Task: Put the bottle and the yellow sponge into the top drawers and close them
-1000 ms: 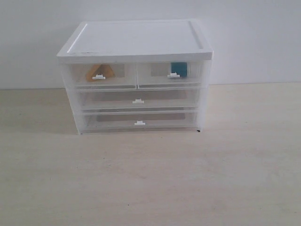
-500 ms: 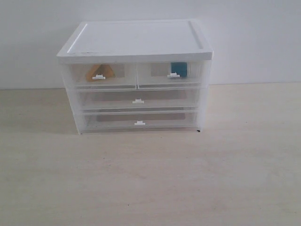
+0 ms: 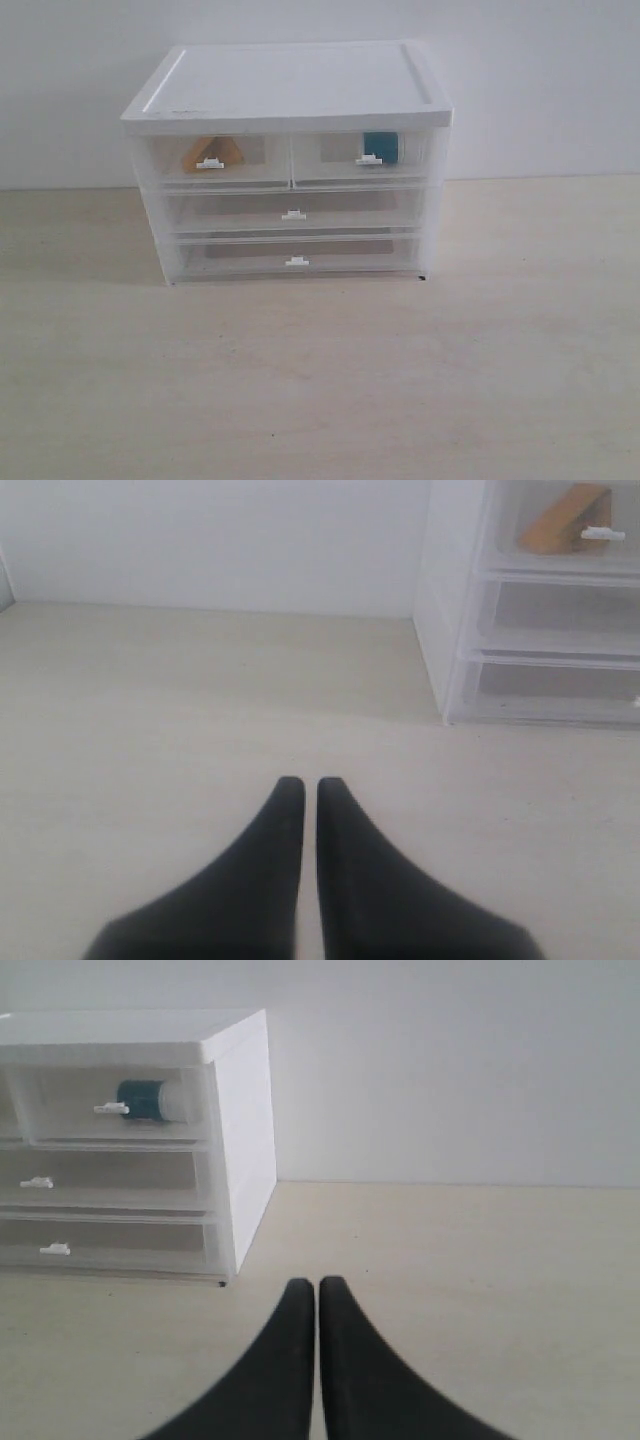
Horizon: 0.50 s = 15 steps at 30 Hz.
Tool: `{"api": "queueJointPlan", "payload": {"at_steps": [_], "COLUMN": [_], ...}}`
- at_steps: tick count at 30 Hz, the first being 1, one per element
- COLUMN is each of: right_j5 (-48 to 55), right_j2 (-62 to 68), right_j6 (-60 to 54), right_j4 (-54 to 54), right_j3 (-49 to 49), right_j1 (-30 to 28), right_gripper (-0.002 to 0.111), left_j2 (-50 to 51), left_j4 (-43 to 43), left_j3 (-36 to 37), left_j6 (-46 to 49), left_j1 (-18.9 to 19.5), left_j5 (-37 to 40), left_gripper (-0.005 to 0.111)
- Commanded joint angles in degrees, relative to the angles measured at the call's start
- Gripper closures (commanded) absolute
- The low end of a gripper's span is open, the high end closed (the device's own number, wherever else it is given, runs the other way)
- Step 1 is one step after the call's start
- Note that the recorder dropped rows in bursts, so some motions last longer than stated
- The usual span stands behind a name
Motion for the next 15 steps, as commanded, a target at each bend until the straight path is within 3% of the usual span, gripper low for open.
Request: {"api": "queueJointPlan", "payload": {"at_steps": [1, 15], "right_j5": [4.63, 14.41], "right_j2": [-1.72, -1.72], "right_j6": [-0.35, 2.88], "right_j4": [-0.93, -4.37], "right_j3": [0.28, 0.28], "right_j1": [-1.55, -1.64], "right_gripper": [0.108, 0.108], "left_j2": [-0.15, -0.15], "left_j4": [0.29, 0.29], "left_j3": [0.16, 0.16], "left_j6": [-0.02, -0.05], "left_j1": [0.19, 0.19], "left_j5": [0.06, 0.06], "left_gripper": [0.103, 0.103]}}
